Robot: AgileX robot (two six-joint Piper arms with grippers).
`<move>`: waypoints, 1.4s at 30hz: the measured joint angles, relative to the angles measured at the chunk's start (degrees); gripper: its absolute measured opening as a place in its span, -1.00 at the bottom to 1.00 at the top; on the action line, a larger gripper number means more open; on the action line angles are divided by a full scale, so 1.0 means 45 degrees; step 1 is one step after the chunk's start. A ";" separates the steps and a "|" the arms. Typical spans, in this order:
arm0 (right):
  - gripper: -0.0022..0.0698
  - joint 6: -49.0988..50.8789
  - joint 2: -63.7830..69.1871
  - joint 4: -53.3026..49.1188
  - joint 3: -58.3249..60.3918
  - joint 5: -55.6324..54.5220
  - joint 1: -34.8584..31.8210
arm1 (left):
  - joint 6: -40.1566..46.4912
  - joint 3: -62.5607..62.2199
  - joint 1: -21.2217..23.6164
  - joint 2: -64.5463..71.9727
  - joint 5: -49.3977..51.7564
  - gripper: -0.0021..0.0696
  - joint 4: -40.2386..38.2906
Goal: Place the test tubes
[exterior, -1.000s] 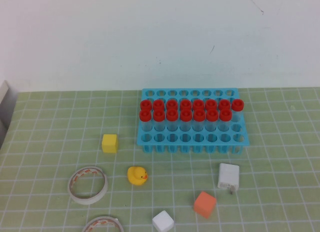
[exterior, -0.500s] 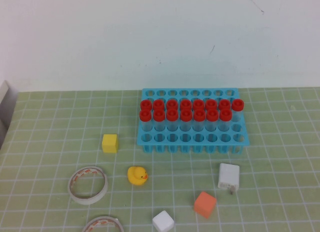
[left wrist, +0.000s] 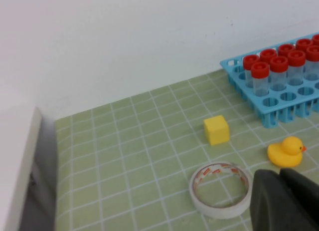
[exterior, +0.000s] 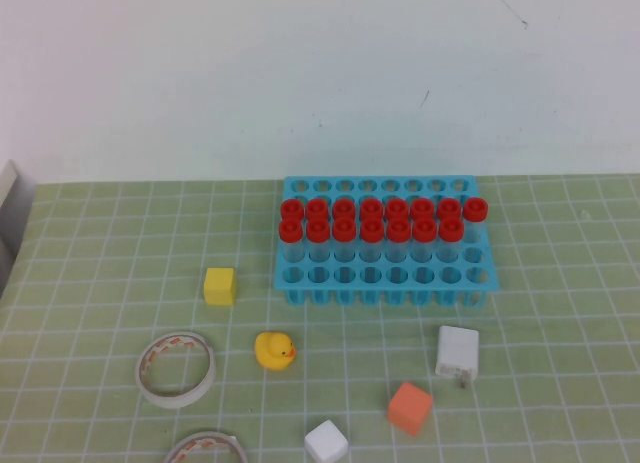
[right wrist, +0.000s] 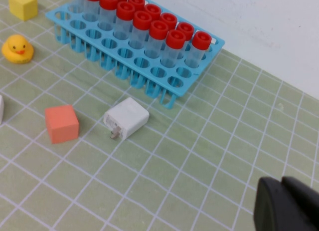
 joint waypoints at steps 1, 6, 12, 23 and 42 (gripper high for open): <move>-0.94 0.0000 0.0000 0.0000 0.0000 0.0000 0.0000 | -0.0021 0.0392 0.0021 0.0000 -0.0475 -0.94 -0.0082; -0.94 0.0000 0.0000 0.0000 0.0000 0.0000 0.0000 | -0.0048 0.2284 0.0021 0.0000 -0.2950 -0.94 -0.0394; -0.94 0.0000 0.0000 0.0000 0.0000 0.0000 0.0000 | -0.0253 0.3582 0.0021 0.0000 -0.4197 -0.94 -0.0415; -0.94 0.0000 0.0000 0.0000 0.0000 0.0000 0.0000 | -0.0245 0.3654 0.0048 0.0000 -0.4512 -0.94 -0.0445; -0.94 0.0000 0.0000 0.0000 0.0000 0.0000 0.0000 | -0.0330 0.3602 0.1793 0.0000 -0.2615 -0.94 -0.0534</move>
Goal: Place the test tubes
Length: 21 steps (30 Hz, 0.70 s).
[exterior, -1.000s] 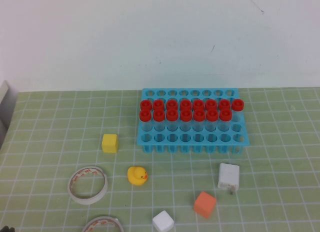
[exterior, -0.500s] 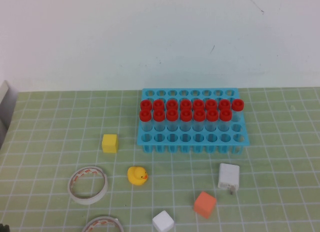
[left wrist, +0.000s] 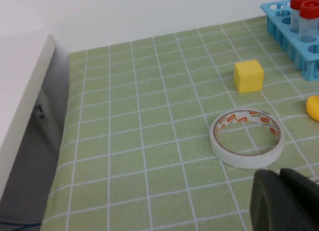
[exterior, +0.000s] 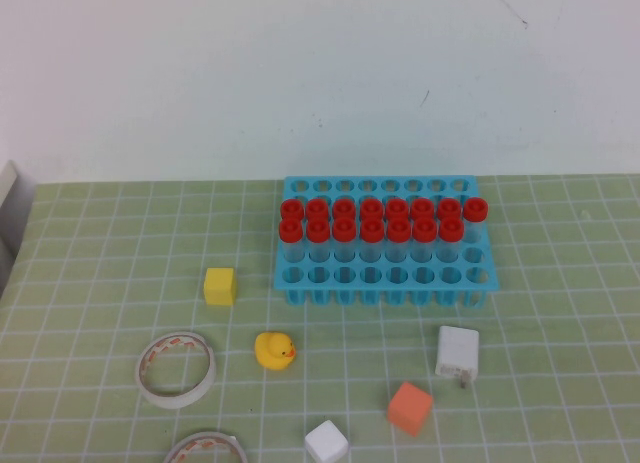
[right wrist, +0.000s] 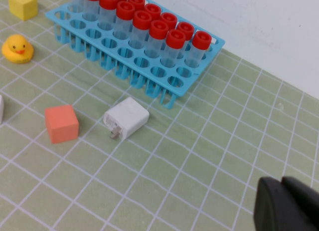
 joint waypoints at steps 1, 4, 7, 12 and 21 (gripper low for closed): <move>-0.94 0.0000 0.0000 0.0000 0.0000 0.0000 0.0000 | 0.0000 0.0000 0.0000 0.0000 0.0027 -0.94 -0.0013; -0.94 0.0000 0.0000 0.0000 0.0000 0.0000 0.0000 | 0.0023 0.0000 0.0000 0.0000 0.0027 -0.94 -0.0068; -0.94 0.0000 0.0000 0.0000 0.0000 0.0000 0.0000 | 0.0023 0.0000 0.0000 0.0000 0.0027 -0.94 -0.0132; -0.94 0.0000 0.0000 0.0000 0.0000 0.0000 0.0000 | 0.0043 0.0000 0.0000 0.0000 0.0004 -0.94 -0.0153; -0.94 0.0000 0.0000 0.0000 0.0000 0.0000 0.0000 | 0.0043 0.0000 0.0000 0.0000 -0.0044 -0.94 -0.0200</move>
